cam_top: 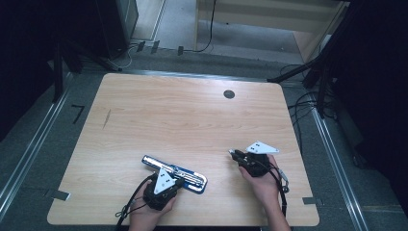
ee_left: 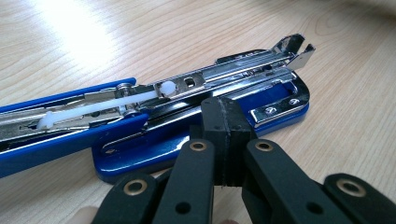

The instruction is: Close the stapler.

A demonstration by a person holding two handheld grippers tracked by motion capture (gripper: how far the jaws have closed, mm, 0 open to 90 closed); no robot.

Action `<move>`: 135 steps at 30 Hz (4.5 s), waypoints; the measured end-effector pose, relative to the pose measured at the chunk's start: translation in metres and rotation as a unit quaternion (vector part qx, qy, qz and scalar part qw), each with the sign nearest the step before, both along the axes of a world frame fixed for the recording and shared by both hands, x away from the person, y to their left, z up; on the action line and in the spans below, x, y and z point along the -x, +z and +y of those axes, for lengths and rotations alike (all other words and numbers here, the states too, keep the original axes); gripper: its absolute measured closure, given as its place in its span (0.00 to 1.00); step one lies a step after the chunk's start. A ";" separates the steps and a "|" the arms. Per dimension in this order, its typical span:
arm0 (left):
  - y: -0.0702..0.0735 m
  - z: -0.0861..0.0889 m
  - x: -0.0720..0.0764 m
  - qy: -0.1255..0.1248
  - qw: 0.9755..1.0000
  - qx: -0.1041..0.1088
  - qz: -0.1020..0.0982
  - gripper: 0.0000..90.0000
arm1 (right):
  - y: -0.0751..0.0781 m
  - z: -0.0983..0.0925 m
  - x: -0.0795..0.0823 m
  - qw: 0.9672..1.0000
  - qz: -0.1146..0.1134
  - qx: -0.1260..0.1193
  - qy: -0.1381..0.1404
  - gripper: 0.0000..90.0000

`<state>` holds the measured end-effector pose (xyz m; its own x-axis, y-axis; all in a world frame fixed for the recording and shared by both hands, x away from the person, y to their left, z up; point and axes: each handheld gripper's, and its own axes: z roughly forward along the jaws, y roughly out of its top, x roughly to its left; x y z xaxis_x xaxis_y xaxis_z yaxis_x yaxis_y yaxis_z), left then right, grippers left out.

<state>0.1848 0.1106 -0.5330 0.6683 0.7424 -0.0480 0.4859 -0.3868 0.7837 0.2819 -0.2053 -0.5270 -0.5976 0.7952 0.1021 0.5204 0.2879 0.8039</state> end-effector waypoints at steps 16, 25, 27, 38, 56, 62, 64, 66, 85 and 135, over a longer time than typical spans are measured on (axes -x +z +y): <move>0.000 0.000 0.000 0.000 1.000 0.000 0.001 1.00 | 0.008 0.016 0.012 0.999 -0.011 -0.014 0.031 0.89; 0.000 0.000 0.000 0.000 1.000 0.001 0.001 1.00 | 0.014 0.021 0.019 0.999 -0.017 -0.020 0.043 0.89; 0.000 0.000 0.000 0.000 1.000 0.001 0.001 1.00 | 0.015 0.022 0.020 0.999 -0.017 -0.022 0.044 0.89; 0.000 0.000 0.000 0.000 1.000 0.002 0.002 1.00 | 0.018 0.026 0.027 0.998 -0.019 -0.017 0.060 0.89; 0.000 0.000 0.000 0.000 1.000 0.001 0.001 1.00 | 0.021 0.043 0.038 0.995 -0.024 -0.018 0.096 0.89; 0.000 0.000 0.000 -0.001 1.000 0.002 0.002 1.00 | 0.026 0.051 0.042 0.993 -0.028 -0.019 0.110 0.89; 0.000 0.001 0.000 -0.001 1.000 0.001 0.002 1.00 | 0.028 0.054 0.043 0.993 -0.028 -0.021 0.115 0.89; 0.000 0.001 0.000 -0.001 1.000 0.001 0.002 1.00 | 0.029 0.057 0.044 0.992 -0.031 -0.021 0.120 0.89; 0.000 0.000 0.000 -0.001 1.000 0.000 0.001 1.00 | 0.029 0.083 0.056 0.986 -0.025 -0.011 0.163 0.89; 0.000 0.000 0.000 0.001 1.000 0.001 0.000 1.00 | 0.015 0.110 0.052 0.976 -0.006 0.017 0.216 0.89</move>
<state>0.1846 0.1103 -0.5331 0.6673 0.7432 -0.0490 0.4859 -0.3845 0.7849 0.2298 -0.0950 -0.5122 -0.8791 0.4713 0.0708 0.3345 0.5043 0.7961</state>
